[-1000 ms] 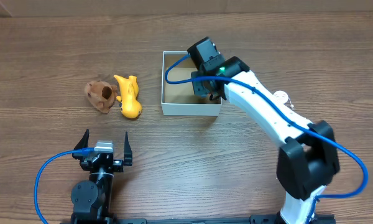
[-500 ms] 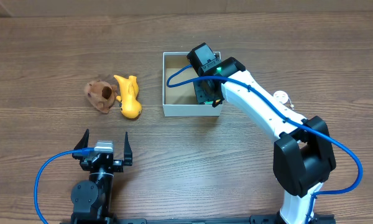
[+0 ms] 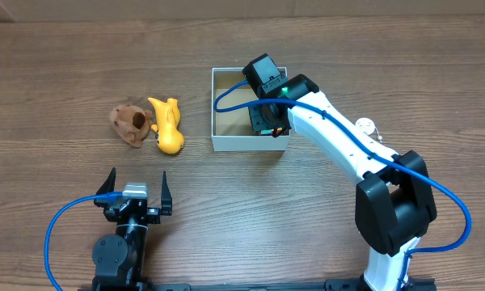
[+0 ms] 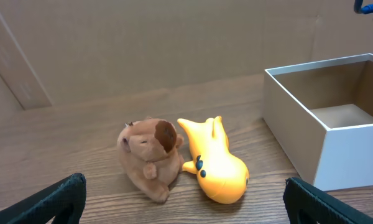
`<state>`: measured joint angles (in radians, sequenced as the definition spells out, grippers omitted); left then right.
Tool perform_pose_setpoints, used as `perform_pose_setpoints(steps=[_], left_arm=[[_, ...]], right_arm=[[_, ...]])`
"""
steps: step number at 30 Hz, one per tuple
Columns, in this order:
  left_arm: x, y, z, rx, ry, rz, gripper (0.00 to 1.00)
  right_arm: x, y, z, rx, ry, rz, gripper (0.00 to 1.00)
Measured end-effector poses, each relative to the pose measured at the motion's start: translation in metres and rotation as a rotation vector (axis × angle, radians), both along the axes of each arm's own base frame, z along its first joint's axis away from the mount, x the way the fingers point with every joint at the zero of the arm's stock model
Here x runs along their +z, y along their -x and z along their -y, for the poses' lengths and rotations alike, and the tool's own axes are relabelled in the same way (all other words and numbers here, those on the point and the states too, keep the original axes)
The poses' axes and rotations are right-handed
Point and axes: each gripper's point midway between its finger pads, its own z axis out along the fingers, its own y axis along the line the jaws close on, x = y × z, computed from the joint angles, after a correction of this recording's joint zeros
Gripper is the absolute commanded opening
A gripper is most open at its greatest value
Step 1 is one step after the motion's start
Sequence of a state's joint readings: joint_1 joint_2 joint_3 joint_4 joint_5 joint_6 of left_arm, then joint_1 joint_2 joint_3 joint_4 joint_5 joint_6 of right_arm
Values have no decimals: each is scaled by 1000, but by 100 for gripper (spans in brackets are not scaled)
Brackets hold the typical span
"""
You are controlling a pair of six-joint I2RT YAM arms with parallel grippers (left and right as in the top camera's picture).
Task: Pack container
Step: 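Carry the cube left over the white box and lower it inside, then open the right gripper and raise it out of the box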
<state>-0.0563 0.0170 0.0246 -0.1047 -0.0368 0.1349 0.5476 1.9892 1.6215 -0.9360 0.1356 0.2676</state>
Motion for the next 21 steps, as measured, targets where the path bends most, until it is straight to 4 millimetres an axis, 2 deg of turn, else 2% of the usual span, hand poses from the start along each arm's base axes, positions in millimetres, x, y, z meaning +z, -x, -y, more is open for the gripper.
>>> perform_pose_setpoints(steps=[9, 17, 21], left_arm=[[0, 0, 0, 0, 0, 0, 100], [0, 0, 0, 0, 0, 0, 100], [0, 0, 0, 0, 0, 0, 100]], right_arm=[[-9, -2, 4, -16, 8, -16, 53], [-13, -13, 22, -65, 8, -21, 68], [-13, -12, 23, -68, 8, -22, 75]])
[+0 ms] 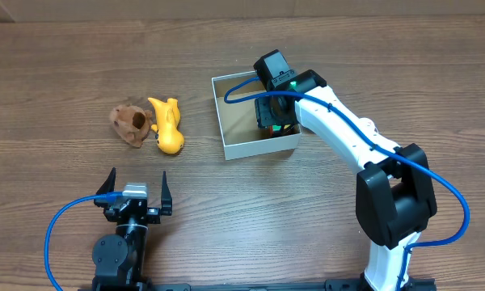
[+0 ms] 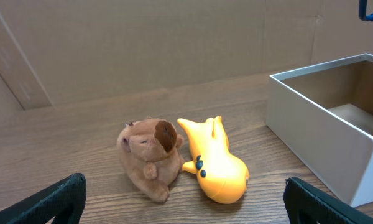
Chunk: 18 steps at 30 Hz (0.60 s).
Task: Pack container
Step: 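Open the right gripper and raise it out of the box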
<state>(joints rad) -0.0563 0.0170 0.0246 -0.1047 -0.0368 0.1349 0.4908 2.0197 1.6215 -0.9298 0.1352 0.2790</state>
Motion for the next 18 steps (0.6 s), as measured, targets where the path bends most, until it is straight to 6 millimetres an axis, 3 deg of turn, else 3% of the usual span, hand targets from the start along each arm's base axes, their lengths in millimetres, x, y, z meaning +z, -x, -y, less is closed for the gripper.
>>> perform_pose_setpoints(steps=[5, 8, 14, 16, 18], left_arm=[[0, 0, 0, 0, 0, 0, 100], [0, 0, 0, 0, 0, 0, 100], [0, 0, 0, 0, 0, 0, 100], [0, 0, 0, 0, 0, 0, 100], [0, 0, 0, 0, 0, 0, 100]], right_arm=[[3, 5, 0, 3, 7, -24, 77], [21, 4, 0, 3, 10, -28, 77], [99, -13, 1, -16, -23, 65, 77], [125, -18, 17, -59, -38, 99, 77], [137, -24, 41, -113, -41, 115, 77]])
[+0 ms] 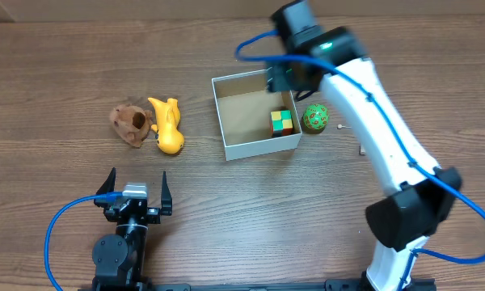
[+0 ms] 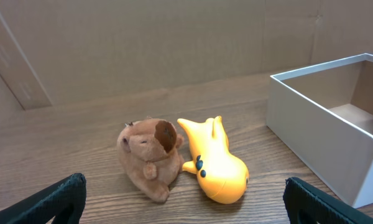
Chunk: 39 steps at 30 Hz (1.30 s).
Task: Pack container
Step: 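Open the right gripper and raise it out of the box, then move the right gripper to the green ball and grasp it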
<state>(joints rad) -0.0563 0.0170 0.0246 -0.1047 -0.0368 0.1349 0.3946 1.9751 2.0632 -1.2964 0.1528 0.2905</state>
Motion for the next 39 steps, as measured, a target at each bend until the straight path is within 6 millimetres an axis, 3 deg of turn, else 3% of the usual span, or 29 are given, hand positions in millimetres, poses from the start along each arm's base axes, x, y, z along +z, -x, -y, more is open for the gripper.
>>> perform_pose_setpoints(steps=[6, 9, 11, 17, 27, 39], left_arm=[[0, 0, 0, 0, 0, 0, 100], [0, 0, 0, 0, 0, 0, 100], [0, 0, 0, 0, 0, 0, 100], [0, 0, 0, 0, 0, 0, 100], [0, 0, 0, 0, 0, 0, 100], [0, 0, 0, 0, 0, 0, 100]], right_arm=[[-8, -16, 94, -211, -10, -37, 79], [-19, -16, 131, -292, -20, -71, 79], [-29, -15, 144, -311, -31, -95, 79], [-63, -15, 135, -261, -50, -138, 84], [-131, 7, 103, -174, -57, -236, 86], [-158, 9, 84, -124, -77, -219, 95]])
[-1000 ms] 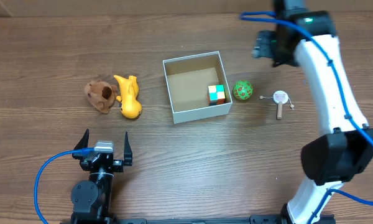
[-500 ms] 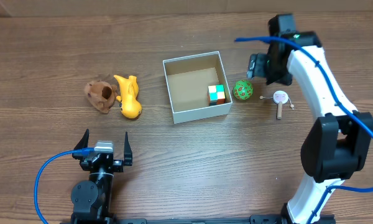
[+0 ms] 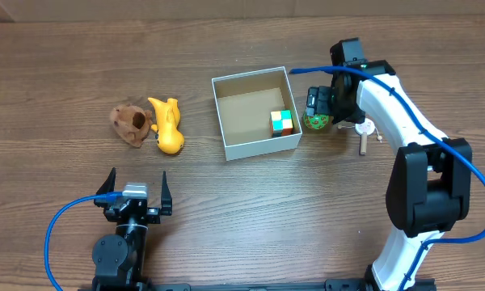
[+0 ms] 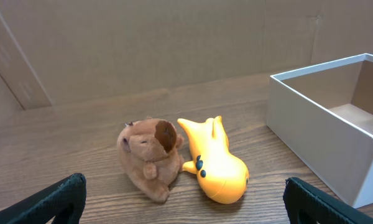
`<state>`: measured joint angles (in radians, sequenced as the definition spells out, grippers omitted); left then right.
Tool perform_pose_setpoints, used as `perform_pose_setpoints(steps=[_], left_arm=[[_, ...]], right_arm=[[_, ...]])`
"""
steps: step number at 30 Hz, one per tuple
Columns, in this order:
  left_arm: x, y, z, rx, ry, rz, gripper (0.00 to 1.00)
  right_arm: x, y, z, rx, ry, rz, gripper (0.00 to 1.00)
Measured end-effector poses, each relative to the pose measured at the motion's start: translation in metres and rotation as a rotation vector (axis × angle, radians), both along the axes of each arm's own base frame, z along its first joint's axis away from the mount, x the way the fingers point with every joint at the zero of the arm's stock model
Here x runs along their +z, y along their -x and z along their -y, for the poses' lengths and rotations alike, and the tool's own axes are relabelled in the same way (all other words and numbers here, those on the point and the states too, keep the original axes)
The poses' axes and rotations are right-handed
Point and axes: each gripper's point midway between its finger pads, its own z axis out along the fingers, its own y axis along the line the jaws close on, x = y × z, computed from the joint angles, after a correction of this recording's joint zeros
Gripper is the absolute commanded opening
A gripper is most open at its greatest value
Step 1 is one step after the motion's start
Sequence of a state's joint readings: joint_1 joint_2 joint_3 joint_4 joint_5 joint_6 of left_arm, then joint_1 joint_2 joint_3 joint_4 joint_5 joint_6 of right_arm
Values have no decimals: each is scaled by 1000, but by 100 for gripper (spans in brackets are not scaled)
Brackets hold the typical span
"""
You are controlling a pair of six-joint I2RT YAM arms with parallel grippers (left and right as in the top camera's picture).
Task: Pack container
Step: 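Move the right gripper to the green ball and grasp it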
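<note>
The white box [image 3: 224, 132] sits mid-table with a multicoloured cube [image 3: 282, 122] in its right corner; only a red sliver of the cube shows in the left wrist view. A green ball [image 3: 313, 123] lies just outside the box's right wall. My right gripper [image 3: 318, 109] hangs over the ball, its fingers hidden from above. A brown plush [image 3: 130, 125] [image 4: 148, 155] and a yellow plush [image 3: 167, 125] [image 4: 214, 165] lie touching to the left of the box [image 4: 311, 121]. My left gripper [image 3: 135, 186] [image 4: 183, 190] rests open near the front edge, empty.
A small white round piece [image 3: 364, 125] and a short peg [image 3: 360, 146] lie on the table right of the ball, under the right arm. Bare wood stretches between the plushes and the left gripper.
My right gripper was high over the box's rear right corner; it is now low at the green ball, right of the box. Box, cube, plushes and left gripper are unmoved.
First my right gripper was down inside the right side of the box. Then the box stood turned and shifted a little rightward, gripper still inside. Afterwards the gripper was raised, the cube lay in the box and the green ball showed beside it. It is now at that ball.
</note>
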<state>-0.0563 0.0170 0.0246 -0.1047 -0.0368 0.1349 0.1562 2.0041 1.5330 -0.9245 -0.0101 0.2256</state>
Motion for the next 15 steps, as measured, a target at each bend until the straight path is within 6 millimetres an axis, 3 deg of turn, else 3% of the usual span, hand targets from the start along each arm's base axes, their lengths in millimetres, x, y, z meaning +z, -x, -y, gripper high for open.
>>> perform_pose_setpoints(steps=[5, 8, 12, 15], left_arm=[[0, 0, 0, 0, 0, 0, 100], [0, 0, 0, 0, 0, 0, 100], [0, 0, 0, 0, 0, 0, 100], [0, 0, 0, 0, 0, 0, 100]], right_arm=[[-5, -2, -14, 40, -22, 25, 88], [-6, -1, -20, 58, -27, 26, 80], [-7, 1, -22, 62, -33, 20, 62], [-7, 2, -22, 62, -33, 13, 57]])
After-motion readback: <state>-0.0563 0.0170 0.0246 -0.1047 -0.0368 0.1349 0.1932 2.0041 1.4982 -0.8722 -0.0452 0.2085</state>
